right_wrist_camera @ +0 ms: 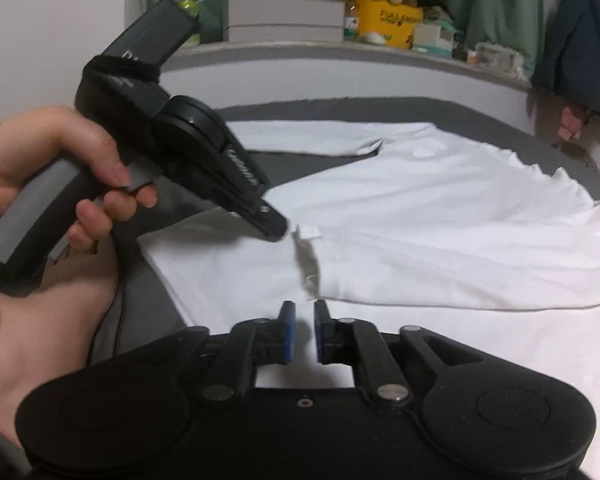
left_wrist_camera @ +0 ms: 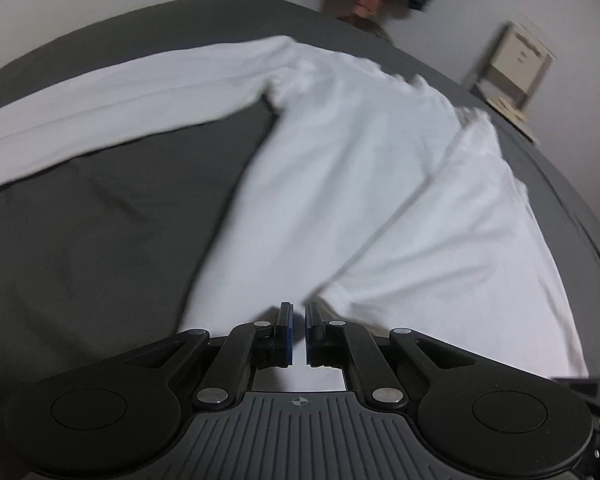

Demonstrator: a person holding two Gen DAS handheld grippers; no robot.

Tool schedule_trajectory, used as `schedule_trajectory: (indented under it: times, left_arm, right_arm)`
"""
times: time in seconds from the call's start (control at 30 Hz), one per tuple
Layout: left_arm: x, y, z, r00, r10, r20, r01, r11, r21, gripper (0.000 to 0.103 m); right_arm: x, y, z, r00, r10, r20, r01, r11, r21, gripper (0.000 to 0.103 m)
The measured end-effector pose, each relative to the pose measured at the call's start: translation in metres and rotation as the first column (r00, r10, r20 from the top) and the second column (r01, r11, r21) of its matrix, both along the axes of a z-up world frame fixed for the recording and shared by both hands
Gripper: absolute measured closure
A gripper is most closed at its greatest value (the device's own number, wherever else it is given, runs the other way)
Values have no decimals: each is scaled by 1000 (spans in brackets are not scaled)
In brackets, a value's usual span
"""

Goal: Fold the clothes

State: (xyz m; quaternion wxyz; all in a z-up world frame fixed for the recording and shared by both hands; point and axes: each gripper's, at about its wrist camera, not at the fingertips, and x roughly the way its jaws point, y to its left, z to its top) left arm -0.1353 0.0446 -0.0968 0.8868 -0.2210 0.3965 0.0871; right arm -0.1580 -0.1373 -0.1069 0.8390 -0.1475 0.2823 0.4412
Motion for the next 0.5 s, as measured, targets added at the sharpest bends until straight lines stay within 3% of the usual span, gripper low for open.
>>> schedule_trajectory:
  times: [0.07, 0.17, 0.33, 0.4, 0.5]
  left_arm:
    - [-2, 4, 2, 1000, 26, 12, -26, 1000, -11, 99]
    - [-4, 10, 5, 997, 64, 29, -64, 998, -29, 99]
    - [4, -4, 14, 995, -22, 102, 27, 998, -48, 99]
    - [8, -10, 13, 993, -50, 104, 55, 997, -48, 99]
    - [13, -17, 7, 994, -57, 91, 62, 997, -46, 99]
  right_arm:
    - [2, 1, -2, 1000, -24, 7, 24, 1000, 1, 78]
    - [10, 10, -13, 997, 7, -75, -9, 999, -34, 78]
    - [12, 2, 2, 988, 31, -151, -33, 999, -7, 76]
    - [13, -14, 23, 985, -60, -165, 62, 998, 6, 68]
    - [16, -43, 71, 950, -202, -239, 221, 974, 58, 39]
